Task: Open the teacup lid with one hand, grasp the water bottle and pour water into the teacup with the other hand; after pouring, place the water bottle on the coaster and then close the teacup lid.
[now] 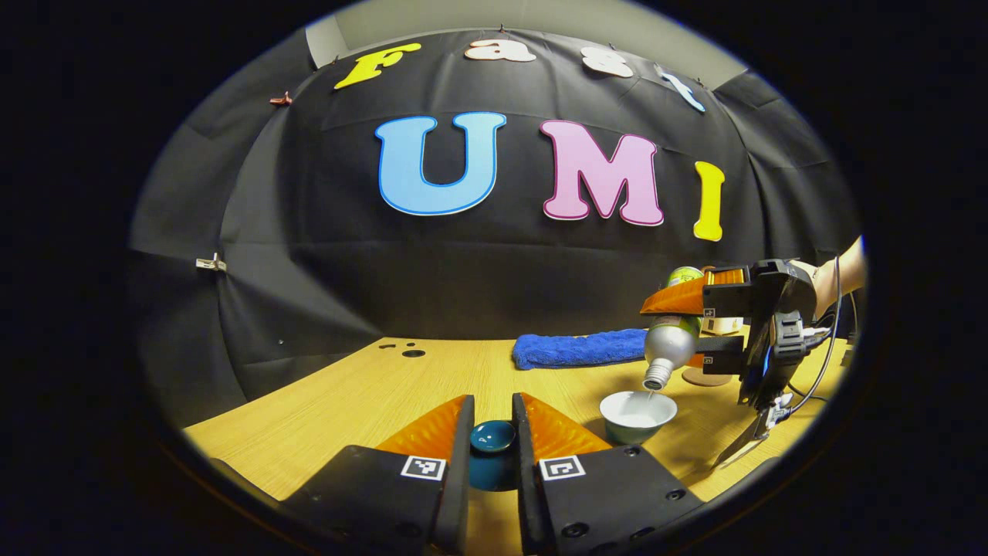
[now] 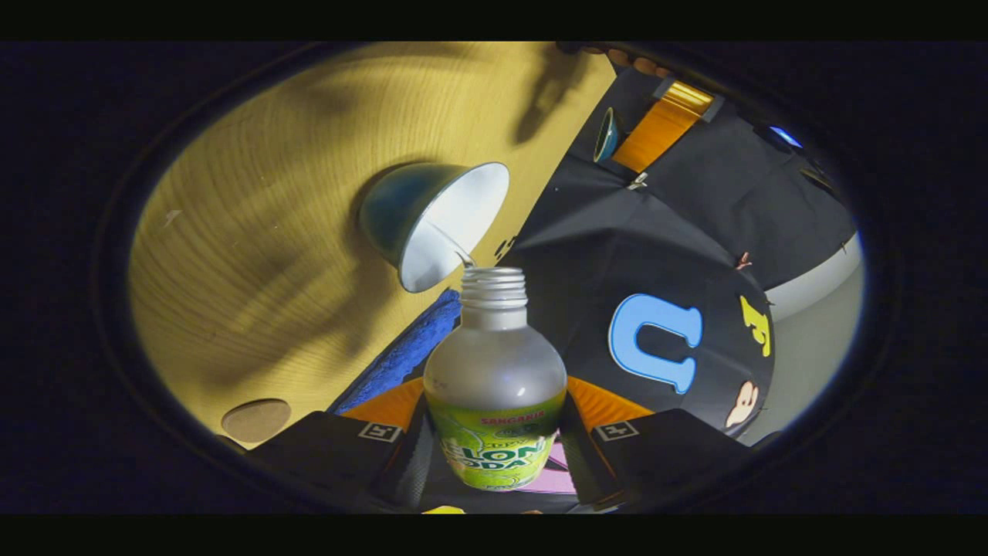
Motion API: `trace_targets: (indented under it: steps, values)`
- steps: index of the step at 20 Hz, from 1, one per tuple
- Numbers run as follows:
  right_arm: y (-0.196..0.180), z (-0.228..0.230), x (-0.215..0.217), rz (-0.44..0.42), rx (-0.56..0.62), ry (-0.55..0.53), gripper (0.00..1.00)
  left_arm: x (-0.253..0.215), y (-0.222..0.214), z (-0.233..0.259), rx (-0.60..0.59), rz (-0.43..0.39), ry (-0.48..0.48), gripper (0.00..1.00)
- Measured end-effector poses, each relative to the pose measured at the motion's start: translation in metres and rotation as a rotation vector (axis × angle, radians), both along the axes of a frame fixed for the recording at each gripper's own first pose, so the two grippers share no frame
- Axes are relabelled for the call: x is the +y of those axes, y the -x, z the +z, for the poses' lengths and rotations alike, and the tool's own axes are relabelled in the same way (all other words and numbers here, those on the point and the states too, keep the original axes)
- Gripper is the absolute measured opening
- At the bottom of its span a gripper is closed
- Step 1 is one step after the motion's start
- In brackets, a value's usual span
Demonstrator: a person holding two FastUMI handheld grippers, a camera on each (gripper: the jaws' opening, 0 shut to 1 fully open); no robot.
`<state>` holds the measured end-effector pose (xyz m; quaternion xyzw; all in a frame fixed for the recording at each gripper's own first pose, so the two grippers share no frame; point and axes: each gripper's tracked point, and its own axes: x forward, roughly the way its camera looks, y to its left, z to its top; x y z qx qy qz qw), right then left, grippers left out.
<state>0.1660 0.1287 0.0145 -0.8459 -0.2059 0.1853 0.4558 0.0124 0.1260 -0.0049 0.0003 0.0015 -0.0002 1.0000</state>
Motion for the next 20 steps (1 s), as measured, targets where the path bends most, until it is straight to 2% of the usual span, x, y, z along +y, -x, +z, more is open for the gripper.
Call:
trace_targets:
  steps: [1, 3, 5, 20]
  values:
    - [0.000, -0.001, 0.001, 0.005, -0.002, 0.007, 0.75, 0.000, 0.000, 0.000, 0.001, 0.000, 0.000, 0.32]
    - [0.001, -0.001, 0.001, 0.011, -0.004, 0.016, 0.75, 0.000, 0.000, 0.000, 0.001, 0.000, 0.000, 0.30]
    - [0.003, 0.001, 0.002, 0.017, -0.009, 0.022, 0.75, 0.000, -0.001, 0.000, 0.001, 0.000, 0.000, 0.32]
    - [0.001, 0.015, 0.020, 0.072, -0.032, 0.102, 0.75, 0.000, -0.001, -0.001, -0.001, -0.002, 0.000, 0.30]
